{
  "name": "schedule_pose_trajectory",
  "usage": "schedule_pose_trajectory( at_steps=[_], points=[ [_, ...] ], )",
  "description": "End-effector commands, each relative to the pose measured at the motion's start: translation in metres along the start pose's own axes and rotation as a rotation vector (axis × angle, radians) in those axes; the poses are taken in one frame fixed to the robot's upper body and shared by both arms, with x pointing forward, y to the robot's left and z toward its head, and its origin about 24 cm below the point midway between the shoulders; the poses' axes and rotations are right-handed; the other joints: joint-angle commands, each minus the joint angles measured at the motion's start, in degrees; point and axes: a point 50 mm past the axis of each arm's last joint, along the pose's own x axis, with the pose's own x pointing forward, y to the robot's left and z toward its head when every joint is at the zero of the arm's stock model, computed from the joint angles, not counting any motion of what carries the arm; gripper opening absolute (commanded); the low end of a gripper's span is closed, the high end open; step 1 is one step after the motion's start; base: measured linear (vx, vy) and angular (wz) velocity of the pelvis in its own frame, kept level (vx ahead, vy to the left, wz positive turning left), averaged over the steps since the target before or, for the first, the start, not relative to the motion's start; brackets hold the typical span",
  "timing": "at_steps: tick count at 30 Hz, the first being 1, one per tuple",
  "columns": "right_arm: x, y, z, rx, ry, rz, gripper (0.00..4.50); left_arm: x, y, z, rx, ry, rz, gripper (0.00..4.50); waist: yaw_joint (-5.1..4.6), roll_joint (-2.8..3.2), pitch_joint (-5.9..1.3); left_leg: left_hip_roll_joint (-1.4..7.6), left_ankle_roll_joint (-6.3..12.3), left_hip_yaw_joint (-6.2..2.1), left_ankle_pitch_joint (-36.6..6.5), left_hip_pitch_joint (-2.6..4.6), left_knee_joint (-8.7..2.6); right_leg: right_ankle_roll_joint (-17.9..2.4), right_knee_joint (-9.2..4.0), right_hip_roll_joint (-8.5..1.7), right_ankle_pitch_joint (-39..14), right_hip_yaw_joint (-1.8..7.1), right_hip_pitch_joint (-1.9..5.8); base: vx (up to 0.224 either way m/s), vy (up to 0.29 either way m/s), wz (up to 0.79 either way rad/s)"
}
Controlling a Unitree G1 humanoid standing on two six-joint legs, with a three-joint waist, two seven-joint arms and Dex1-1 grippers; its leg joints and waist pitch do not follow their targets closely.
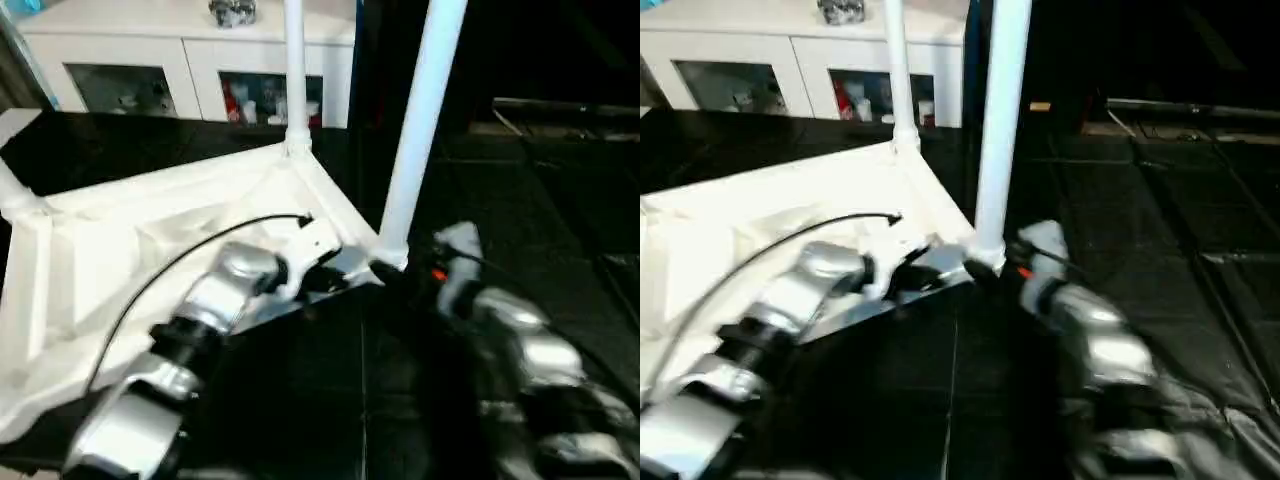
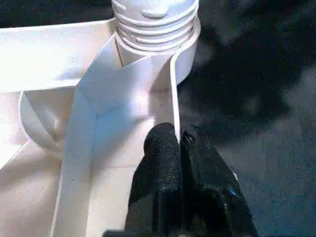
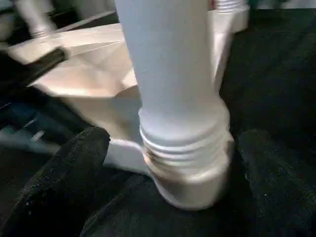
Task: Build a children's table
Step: Rotate leg to tighten
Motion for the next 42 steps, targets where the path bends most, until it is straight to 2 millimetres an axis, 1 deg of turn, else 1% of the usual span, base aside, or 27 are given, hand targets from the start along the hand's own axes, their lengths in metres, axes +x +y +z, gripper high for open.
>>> schedule_pose_trajectory(
  at_steps=[1,2,3,4,5,6,8,10,12,16,18,20,21,23,24,25,26,28,30,31,33,34,35,36,37,39,42],
  points=[
    [-0.007,0.003,0.011,-0.049,-0.007,0.104,4.49,-0.003,-0.003,0.008,0.062,-0.027,-0.087,0.00,0.49,-0.14,-4.46,3.00,6.37,-1.15,-3.88,0.15,-3.37,-11.19,-4.59,-5.77,-4.98,3.68,4.12,0.000,0.000,0.00],
    [-0.008,0.003,0.011,-0.054,-0.001,0.115,4.49,-0.003,-0.003,0.008,0.066,-0.026,-0.094,0.00,0.60,-0.22,-4.42,3.03,6.29,-1.12,-4.15,0.20,-3.39,-11.11,-4.66,-5.73,-5.49,3.67,4.09,0.000,0.000,0.00],
    [-0.013,0.003,0.013,-0.082,0.029,0.163,4.49,-0.005,-0.004,0.007,0.082,-0.021,-0.128,0.00,0.83,-0.15,-4.44,3.14,6.14,-1.14,-4.26,0.26,-3.41,-11.19,-4.62,-5.75,-5.86,3.67,4.03,0.000,0.000,0.00],
    [-0.019,0.003,0.014,-0.128,0.072,0.217,4.49,-0.008,-0.005,0.006,0.098,-0.013,-0.173,0.00,0.99,-0.29,-4.44,3.16,6.14,-1.12,-4.28,0.24,-3.38,-11.32,-4.59,-5.73,-6.06,3.63,4.01,0.000,0.000,0.00],
    [-0.020,0.004,0.014,-0.146,0.091,0.237,4.49,-0.009,-0.005,0.005,0.109,-0.010,-0.192,0.00,1.41,-0.18,-4.52,3.25,6.15,-1.03,-4.11,0.36,-3.30,-11.34,-4.56,-5.81,-6.05,3.72,3.90,0.000,0.000,0.00],
    [-0.023,0.005,0.015,-0.177,0.128,0.287,4.49,-0.011,-0.007,0.004,0.127,-0.001,-0.239,0.00,1.58,-0.19,-4.54,3.28,6.23,-1.04,-3.95,0.37,-3.28,-11.45,-4.50,-5.78,-5.79,3.70,3.80,0.000,0.000,0.00],
    [-0.024,0.006,0.015,-0.191,0.150,0.315,4.49,-0.013,-0.007,0.003,0.133,0.011,-0.263,0.00,1.97,-0.25,-4.55,3.38,6.34,-1.06,-3.69,0.31,-3.28,-11.60,-4.27,-5.76,-5.15,3.70,3.76,0.000,0.000,0.00],
    [-0.024,0.007,0.017,-0.209,0.173,0.352,4.49,-0.015,-0.008,0.002,0.156,0.024,-0.301,0.00,2.60,-0.31,-4.55,3.37,6.34,-1.02,-3.74,0.40,-3.24,-11.64,-4.35,-5.84,-5.54,3.70,3.64,0.000,0.000,0.00],
    [-0.020,0.010,0.018,-0.258,0.213,0.405,4.49,-0.016,-0.009,0.000,0.178,0.038,-0.348,0.00,2.88,-0.33,-4.53,3.38,5.85,-1.06,-4.15,0.40,-3.30,-11.28,-4.40,-5.86,-6.93,3.65,3.58,0.000,0.000,0.00],
    [-0.009,0.017,0.014,-0.313,0.274,0.486,4.49,-0.018,-0.013,0.000,0.219,0.055,-0.422,0.00,3.00,-0.42,-4.47,3.48,4.96,-1.08,-5.02,0.54,-3.46,-11.01,-4.50,-6.01,-8.61,3.73,3.48,0.000,0.000,0.00],
    [-0.007,0.018,0.013,-0.320,0.278,0.494,4.49,-0.018,-0.013,0.000,0.223,0.057,-0.429,0.00,3.13,-0.43,-4.50,3.65,4.94,-1.01,-4.89,0.72,-3.46,-11.26,-4.40,-5.97,-8.05,3.84,3.30,0.000,0.000,0.00],
    [-0.003,0.019,0.012,-0.317,0.278,0.504,4.49,-0.019,-0.014,0.001,0.232,0.058,-0.445,0.00,3.24,-0.41,-4.55,3.60,4.99,-1.06,-4.46,0.52,-3.45,-11.60,-4.26,-6.02,-7.27,3.82,3.48,0.000,0.000,0.00],
    [-0.002,0.020,0.012,-0.317,0.278,0.508,4.49,-0.019,-0.014,0.001,0.234,0.058,-0.449,0.00,3.32,-0.55,-4.56,3.61,5.09,-1.06,-4.26,0.45,-3.44,-11.50,-4.21,-6.00,-6.94,3.80,3.50,0.000,0.000,0.00],
    [0.001,0.021,0.012,-0.312,0.275,0.517,4.49,-0.019,-0.015,0.001,0.240,0.055,-0.457,0.00,3.42,-0.48,-4.59,3.59,5.16,-1.08,-4.20,0.42,-3.42,-11.32,-4.19,-6.07,-6.93,3.78,3.54,0.000,0.000,0.00],
    [0.002,0.021,0.012,-0.310,0.274,0.520,4.31,-0.019,-0.015,0.001,0.241,0.055,-0.459,0.00,3.46,-0.48,-4.61,3.57,5.15,-1.06,-4.12,0.38,-3.40,-11.25,-4.18,-6.09,-6.90,3.80,3.57,0.000,0.000,0.00],
    [0.003,0.022,0.012,-0.307,0.274,0.523,4.31,-0.019,-0.015,0.001,0.243,0.053,-0.462,0.00,3.49,-0.45,-4.57,3.57,5.05,-1.09,-4.22,0.36,-3.44,-11.07,-4.24,-6.09,-7.35,3.77,3.56,0.000,0.000,0.00],
    [0.005,0.021,0.012,-0.303,0.275,0.530,4.20,-0.019,-0.015,0.002,0.247,0.052,-0.470,0.00,3.45,-0.63,-4.58,3.60,4.96,-1.07,-4.30,0.40,-3.46,-10.96,-4.28,-6.07,-7.68,3.76,3.56,0.000,0.000,0.00],
    [0.005,0.021,0.012,-0.303,0.274,0.532,4.02,-0.019,-0.015,0.002,0.248,0.051,-0.472,0.00,3.49,-0.53,-4.56,3.52,4.80,-1.03,-4.45,0.40,-3.44,-10.86,-4.34,-6.05,-8.34,3.74,3.52,0.000,0.000,0.00],
    [0.006,0.022,0.012,-0.299,0.268,0.539,3.84,-0.019,-0.016,0.002,0.249,0.050,-0.476,0.00,3.59,-0.47,-4.59,3.65,4.88,-1.09,-4.24,0.43,-3.45,-10.72,-4.25,-6.09,-7.81,3.81,3.47,0.000,0.000,0.00],
    [0.006,0.022,0.012,-0.297,0.265,0.542,3.84,-0.019,-0.016,0.002,0.249,0.050,-0.477,0.00,3.60,-0.49,-4.59,3.63,4.89,-1.09,-4.12,0.42,-3.45,-10.75,-4.17,-6.02,-7.56,3.78,3.48,0.000,0.000,0.00],
    [0.006,0.022,0.012,-0.291,0.255,0.548,3.51,-0.018,-0.016,0.002,0.253,0.048,-0.477,0.00,3.63,-0.58,-4.61,3.56,5.08,-1.06,-3.91,0.34,-3.41,-10.82,-4.14,-6.05,-7.28,3.77,3.52,0.000,0.000,0.00],
    [0.006,0.022,0.012,-0.288,0.255,0.552,3.51,-0.018,-0.016,0.002,0.253,0.045,-0.476,0.00,3.61,-0.68,-4.62,3.55,5.16,-1.05,-3.84,0.28,-3.40,-10.76,-4.13,-6.06,-7.31,3.77,3.59,0.000,0.000,0.00],
    [0.006,0.022,0.012,-0.286,0.255,0.555,3.46,-0.017,-0.016,0.002,0.252,0.043,-0.475,0.00,3.66,-0.63,-4.60,3.56,5.15,-1.07,-3.87,0.33,-3.41,-10.72,-4.17,-6.05,-7.56,3.75,3.54,0.000,0.000,0.00],
    [0.006,0.022,0.011,-0.285,0.256,0.557,3.26,-0.017,-0.016,0.002,0.252,0.042,-0.475,0.00,3.66,-0.62,-4.62,3.56,5.14,-1.06,-3.80,0.34,-3.40,-10.62,-4.18,-6.04,-7.65,3.75,3.54,0.000,0.000,0.00],
    [0.006,0.022,0.011,-0.282,0.257,0.559,3.26,-0.017,-0.016,0.002,0.252,0.041,-0.475,0.00,3.67,-0.62,-4.60,3.57,5.15,-1.07,-3.76,0.35,-3.42,-10.56,-4.15,-6.00,-7.71,3.76,3.51,0.000,0.000,0.00],
    [0.006,0.022,0.010,-0.277,0.260,0.566,3.02,-0.017,-0.017,0.002,0.250,0.041,-0.478,0.00,3.69,-0.56,-4.61,3.56,5.13,-1.06,-3.96,0.34,-3.41,-10.42,-4.26,-6.06,-8.17,3.75,3.53,0.000,0.000,0.00],
    [0.006,0.022,0.009,-0.271,0.261,0.572,2.79,-0.017,-0.017,0.001,0.248,0.042,-0.480,0.00,3.71,-0.55,-4.65,3.58,5.15,-1.08,-3.62,0.34,-3.38,-10.46,-4.18,-6.00,-7.71,3.74,3.49,0.000,0.000,0.00]
  ],
)
